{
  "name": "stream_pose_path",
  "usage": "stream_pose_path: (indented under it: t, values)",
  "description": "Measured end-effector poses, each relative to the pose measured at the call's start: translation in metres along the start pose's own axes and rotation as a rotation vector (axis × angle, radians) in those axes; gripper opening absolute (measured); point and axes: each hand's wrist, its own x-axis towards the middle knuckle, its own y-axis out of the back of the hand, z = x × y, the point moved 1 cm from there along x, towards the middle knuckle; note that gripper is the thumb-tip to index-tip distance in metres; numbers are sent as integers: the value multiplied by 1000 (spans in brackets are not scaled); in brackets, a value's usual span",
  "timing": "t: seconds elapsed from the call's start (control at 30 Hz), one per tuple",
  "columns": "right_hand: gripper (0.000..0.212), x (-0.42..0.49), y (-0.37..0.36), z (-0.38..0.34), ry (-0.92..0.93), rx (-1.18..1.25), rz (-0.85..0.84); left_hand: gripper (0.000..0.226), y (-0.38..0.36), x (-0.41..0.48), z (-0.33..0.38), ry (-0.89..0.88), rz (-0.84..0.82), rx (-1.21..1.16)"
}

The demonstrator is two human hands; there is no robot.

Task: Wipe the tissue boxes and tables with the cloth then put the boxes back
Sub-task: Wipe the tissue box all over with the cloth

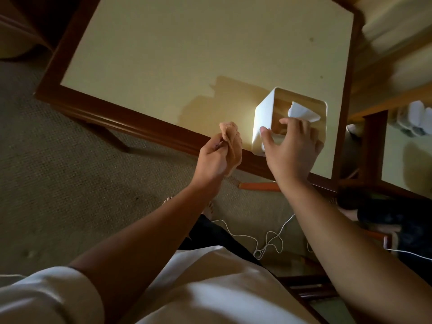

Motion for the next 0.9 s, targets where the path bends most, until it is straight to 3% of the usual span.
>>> stream_pose_path:
  t: [0.27,0.4,0.6,0.9]
  values:
    - [30,-7,7,2,200,-29,-53,38,0,-4,7,-24,-15,-125]
    - [21,-18,9,1,172,7,-60,35,-1,-5,10,-17,0,-125]
    - [38,-20,4,-4,140,-26,-76,25,1,1,3,-68,109,95]
    - [43,-42,12,24,205,118,-86,34,7,0,7,11,152,-57]
